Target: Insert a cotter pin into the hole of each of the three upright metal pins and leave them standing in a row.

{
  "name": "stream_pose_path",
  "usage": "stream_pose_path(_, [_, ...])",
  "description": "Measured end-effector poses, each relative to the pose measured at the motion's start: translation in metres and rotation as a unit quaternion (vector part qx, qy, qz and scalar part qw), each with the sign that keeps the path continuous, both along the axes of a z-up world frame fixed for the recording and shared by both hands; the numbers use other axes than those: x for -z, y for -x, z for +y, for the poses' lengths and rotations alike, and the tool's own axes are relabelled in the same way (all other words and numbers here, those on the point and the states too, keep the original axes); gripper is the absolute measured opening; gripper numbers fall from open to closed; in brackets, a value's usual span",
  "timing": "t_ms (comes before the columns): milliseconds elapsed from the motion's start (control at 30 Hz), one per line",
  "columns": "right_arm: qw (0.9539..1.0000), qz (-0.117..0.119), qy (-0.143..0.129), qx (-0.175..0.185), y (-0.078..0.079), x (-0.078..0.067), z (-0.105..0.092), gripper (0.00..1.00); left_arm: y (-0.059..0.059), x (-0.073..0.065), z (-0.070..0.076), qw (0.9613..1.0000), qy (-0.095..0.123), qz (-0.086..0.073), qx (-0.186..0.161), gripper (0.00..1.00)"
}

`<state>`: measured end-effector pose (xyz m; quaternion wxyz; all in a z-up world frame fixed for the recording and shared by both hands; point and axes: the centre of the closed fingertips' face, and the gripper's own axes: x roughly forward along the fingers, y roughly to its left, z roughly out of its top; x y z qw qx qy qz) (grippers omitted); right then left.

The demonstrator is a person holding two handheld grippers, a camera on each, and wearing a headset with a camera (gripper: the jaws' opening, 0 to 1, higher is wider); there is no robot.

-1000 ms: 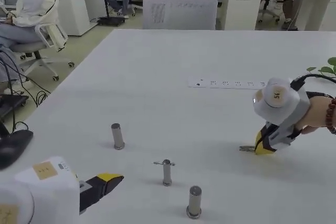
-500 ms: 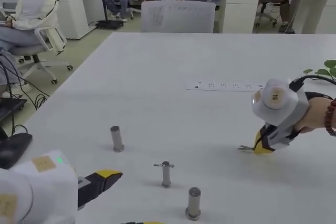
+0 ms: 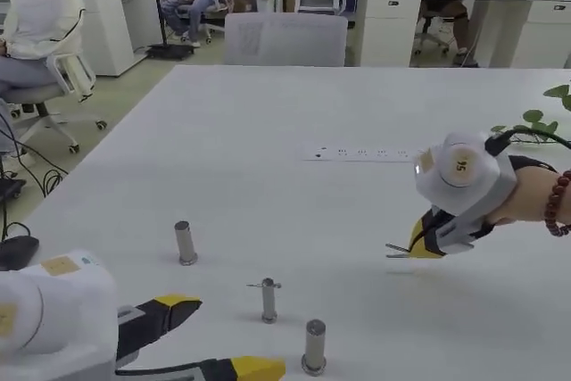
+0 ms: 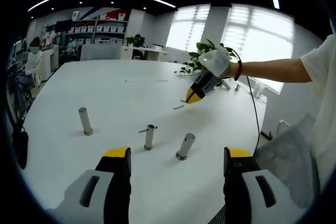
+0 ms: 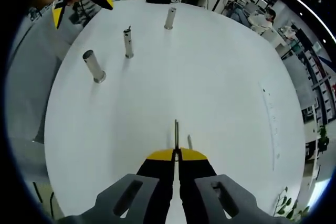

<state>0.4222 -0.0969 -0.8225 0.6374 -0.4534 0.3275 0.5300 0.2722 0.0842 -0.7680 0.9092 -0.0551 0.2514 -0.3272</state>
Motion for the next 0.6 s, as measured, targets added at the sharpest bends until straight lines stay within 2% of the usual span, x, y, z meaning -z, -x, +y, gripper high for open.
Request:
stream_pose_path(233, [0.9997, -0.010, -0.020, -0.010, 0.011, -0.010, 0.010, 0.03, -0.004, -0.005, -0.008, 0.9994, 0.033, 0.011, -0.003, 0.60])
stream_pose_path(433, [0.9988, -0.025, -0.036, -0.023, 0.025, -0.021, 0.020, 0.03, -0.009, -0.007, -0.015, 0.9989, 0.045, 0.017, 0.003, 0.54])
stream_pose_path(600, [0.9975, -0.035, -0.048, -0.039, 0.035, -0.029, 0.027, 0.03, -0.012, -0.006, -0.020, 0.9975, 0.061, 0.035, 0.005, 0.44])
